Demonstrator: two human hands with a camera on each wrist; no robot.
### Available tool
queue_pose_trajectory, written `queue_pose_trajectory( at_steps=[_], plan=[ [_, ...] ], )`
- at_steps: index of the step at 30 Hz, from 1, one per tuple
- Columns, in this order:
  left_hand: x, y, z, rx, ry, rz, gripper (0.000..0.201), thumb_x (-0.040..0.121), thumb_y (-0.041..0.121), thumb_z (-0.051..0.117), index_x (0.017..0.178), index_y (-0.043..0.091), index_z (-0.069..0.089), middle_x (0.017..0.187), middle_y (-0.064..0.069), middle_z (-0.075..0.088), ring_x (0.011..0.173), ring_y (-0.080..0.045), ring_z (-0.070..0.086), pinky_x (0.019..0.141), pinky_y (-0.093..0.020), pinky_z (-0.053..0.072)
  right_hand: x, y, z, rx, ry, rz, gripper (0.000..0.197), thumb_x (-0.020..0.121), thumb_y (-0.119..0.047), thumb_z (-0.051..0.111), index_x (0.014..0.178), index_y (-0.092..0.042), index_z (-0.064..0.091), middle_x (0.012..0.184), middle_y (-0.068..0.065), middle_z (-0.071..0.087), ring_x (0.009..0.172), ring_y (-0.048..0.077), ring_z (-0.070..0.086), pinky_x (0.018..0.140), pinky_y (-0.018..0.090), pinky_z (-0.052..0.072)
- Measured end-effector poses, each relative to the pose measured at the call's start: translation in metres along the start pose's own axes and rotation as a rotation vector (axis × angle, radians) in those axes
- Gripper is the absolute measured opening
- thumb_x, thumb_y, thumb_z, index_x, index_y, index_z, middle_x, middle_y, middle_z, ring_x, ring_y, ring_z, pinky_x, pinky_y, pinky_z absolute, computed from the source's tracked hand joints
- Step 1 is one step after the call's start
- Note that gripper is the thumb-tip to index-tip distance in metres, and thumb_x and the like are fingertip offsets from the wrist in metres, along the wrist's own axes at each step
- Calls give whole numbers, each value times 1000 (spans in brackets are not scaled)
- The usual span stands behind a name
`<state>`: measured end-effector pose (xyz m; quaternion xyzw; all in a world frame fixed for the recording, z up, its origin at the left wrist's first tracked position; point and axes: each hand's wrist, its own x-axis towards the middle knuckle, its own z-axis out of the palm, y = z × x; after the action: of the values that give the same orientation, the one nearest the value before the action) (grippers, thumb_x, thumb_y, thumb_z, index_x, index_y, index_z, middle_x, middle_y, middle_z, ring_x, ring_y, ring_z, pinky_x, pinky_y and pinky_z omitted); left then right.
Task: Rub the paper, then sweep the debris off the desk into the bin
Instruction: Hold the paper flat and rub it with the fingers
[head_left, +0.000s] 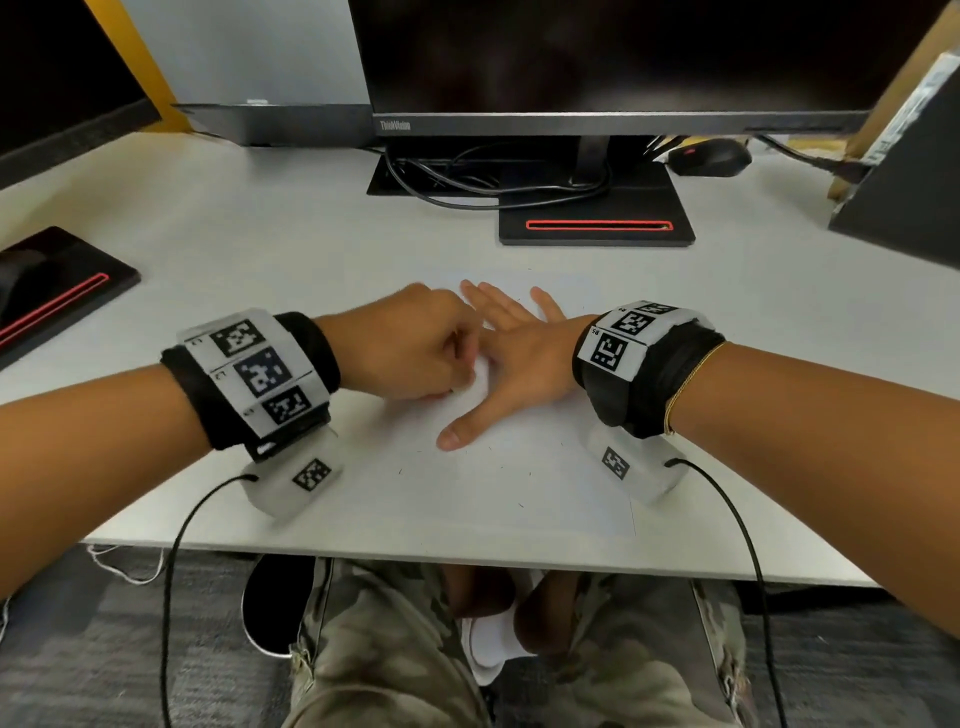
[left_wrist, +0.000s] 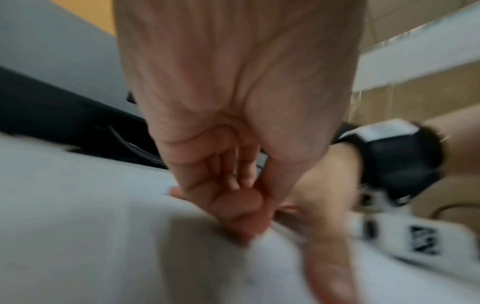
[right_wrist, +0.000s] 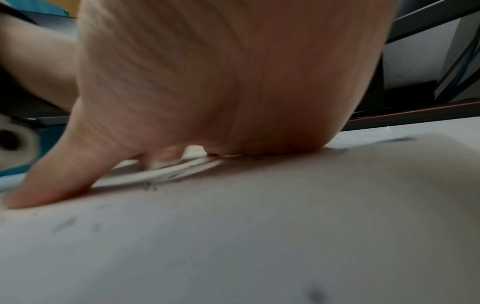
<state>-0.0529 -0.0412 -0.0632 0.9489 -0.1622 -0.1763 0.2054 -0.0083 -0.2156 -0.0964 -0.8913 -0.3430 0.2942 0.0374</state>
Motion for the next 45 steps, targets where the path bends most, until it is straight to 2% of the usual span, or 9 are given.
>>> queue_pose_trajectory(
  at_steps=[2, 6, 10, 14, 17, 20, 25, 35, 45],
  plan=[
    [-2, 7, 2, 9, -69, 43, 11, 91, 16, 67, 80, 19, 69, 64, 5, 74, 58, -2, 67, 65, -20, 54, -1, 0, 0, 4, 15, -9, 115, 59, -102, 65, 159, -59, 30, 167, -10, -43, 148, 1, -44, 123, 51, -27],
    [3, -5, -5, -33, 91, -33, 17, 93, 18, 72, 77, 22, 69, 65, 7, 74, 61, -3, 68, 70, -25, 52, -1, 0, 0, -11, -4, -9, 132, 60, -101, 64, 164, -55, -2, 167, -11, -43, 149, 2, -43, 123, 53, -28],
    [-1, 8, 6, 7, -29, 49, 18, 91, 14, 68, 77, 26, 68, 61, 12, 72, 59, 1, 66, 64, -19, 51, 0, -1, -1, -2, 0, -20, 110, 61, -100, 64, 158, -60, 31, 167, -9, -43, 148, 2, -44, 123, 52, -28],
    [2, -6, -3, -37, 99, -24, 13, 92, 20, 73, 79, 25, 72, 67, 8, 75, 65, -1, 68, 70, -21, 49, 3, 1, -6, -32, -16, -53, 127, 64, -95, 69, 166, -52, 6, 170, -10, -37, 154, 5, -37, 125, 53, -24],
    [-3, -5, -2, -15, 5, 51, 10, 91, 20, 75, 85, 28, 76, 74, 18, 73, 73, 1, 67, 70, -12, 48, -1, -3, -25, -21, -36, -114, 104, 70, -81, 81, 158, -49, 37, 178, -10, -12, 163, 11, -10, 132, 45, -5],
    [-3, -18, -12, -56, 125, -7, 10, 89, 20, 78, 88, 30, 78, 77, 14, 76, 74, 0, 68, 74, -20, 50, -4, -1, -33, 69, -24, -162, 104, 75, -63, 89, 160, -39, 35, 170, -19, 19, 156, 14, 24, 130, 36, 18],
    [-11, -16, -1, -68, 27, 24, 9, 90, 15, 76, 85, 23, 78, 71, 10, 76, 66, -2, 69, 67, -14, 53, 1, 5, -5, -28, -38, -139, 144, 64, -94, 72, 166, -42, -16, 172, -22, -28, 152, -5, -34, 127, 43, -23],
    [-3, -11, -9, 51, -35, 30, 12, 91, 20, 74, 83, 28, 76, 73, 19, 73, 74, 7, 65, 68, -10, 49, 0, -1, -3, -56, -36, -117, 145, 62, -96, 71, 165, -43, -16, 170, -19, -34, 148, -5, -39, 126, 44, -25],
    [3, -9, 1, -28, 191, -130, 17, 92, 18, 69, 78, 14, 77, 70, 0, 76, 72, -14, 73, 79, -41, 63, -1, -6, -4, -61, -25, -111, 145, 64, -93, 73, 166, -40, -16, 171, -19, -30, 151, -3, -36, 125, 44, -26]
  ],
)
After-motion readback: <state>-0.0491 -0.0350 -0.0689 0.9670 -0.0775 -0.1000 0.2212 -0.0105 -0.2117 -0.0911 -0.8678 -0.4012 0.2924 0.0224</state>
